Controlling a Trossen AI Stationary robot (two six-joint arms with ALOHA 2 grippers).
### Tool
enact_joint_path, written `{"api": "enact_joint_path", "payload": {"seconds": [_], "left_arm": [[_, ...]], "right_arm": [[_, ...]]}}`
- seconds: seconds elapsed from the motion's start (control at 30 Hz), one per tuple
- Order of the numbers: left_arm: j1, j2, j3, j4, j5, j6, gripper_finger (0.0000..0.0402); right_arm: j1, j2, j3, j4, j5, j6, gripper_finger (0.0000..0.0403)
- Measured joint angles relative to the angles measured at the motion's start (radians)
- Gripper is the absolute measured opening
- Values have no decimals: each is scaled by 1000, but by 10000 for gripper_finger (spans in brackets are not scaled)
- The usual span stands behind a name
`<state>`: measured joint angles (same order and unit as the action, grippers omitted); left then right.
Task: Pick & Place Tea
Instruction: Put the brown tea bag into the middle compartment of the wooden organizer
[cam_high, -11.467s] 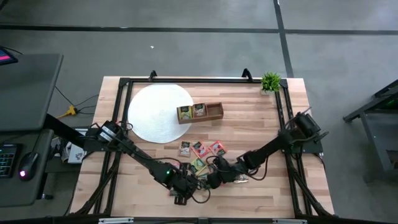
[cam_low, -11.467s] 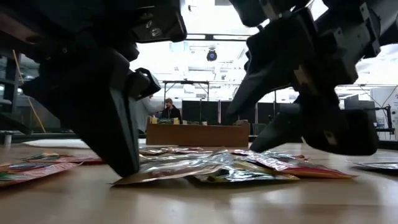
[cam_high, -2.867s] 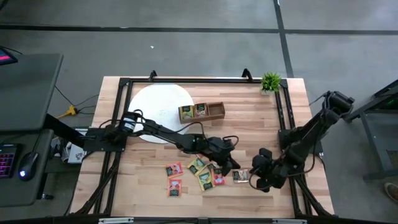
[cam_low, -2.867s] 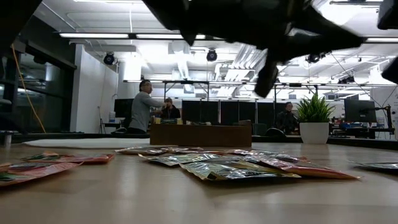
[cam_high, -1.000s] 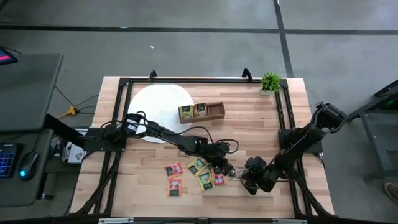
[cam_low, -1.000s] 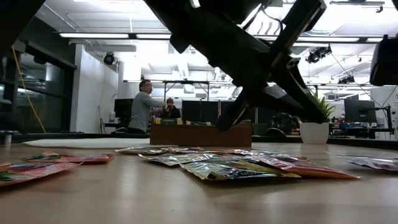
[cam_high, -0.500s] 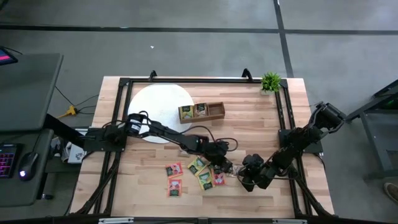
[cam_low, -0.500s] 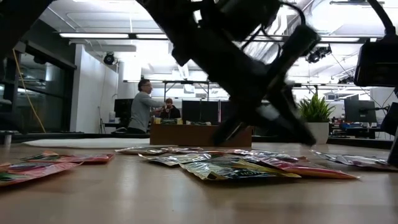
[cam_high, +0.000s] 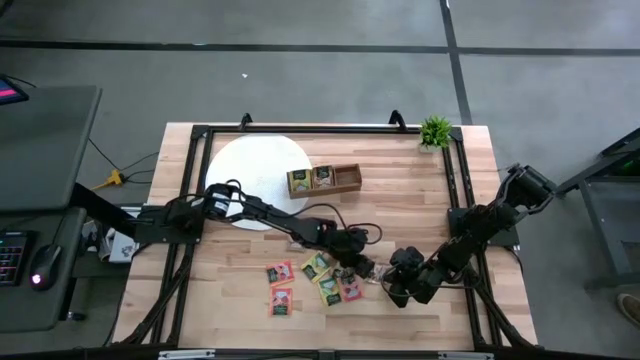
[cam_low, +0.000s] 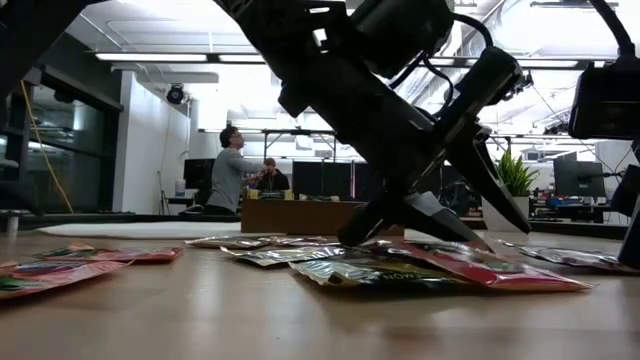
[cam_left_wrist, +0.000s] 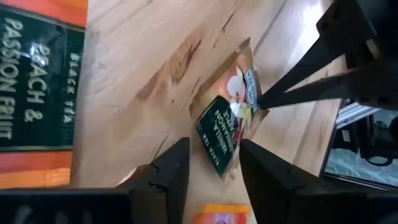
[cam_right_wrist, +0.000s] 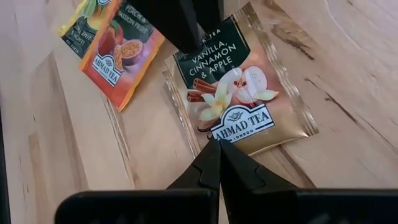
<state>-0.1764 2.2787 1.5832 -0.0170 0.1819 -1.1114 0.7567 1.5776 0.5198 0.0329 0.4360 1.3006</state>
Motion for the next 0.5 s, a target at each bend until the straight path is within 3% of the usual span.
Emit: {"api": "enact_joint_path", "payload": {"seconds": [0.5], "left_arm": [[0, 0, 0, 11, -34, -21, 143]], "right_arm": [[-88, 3, -3, 99, -46, -103, 0]]}}
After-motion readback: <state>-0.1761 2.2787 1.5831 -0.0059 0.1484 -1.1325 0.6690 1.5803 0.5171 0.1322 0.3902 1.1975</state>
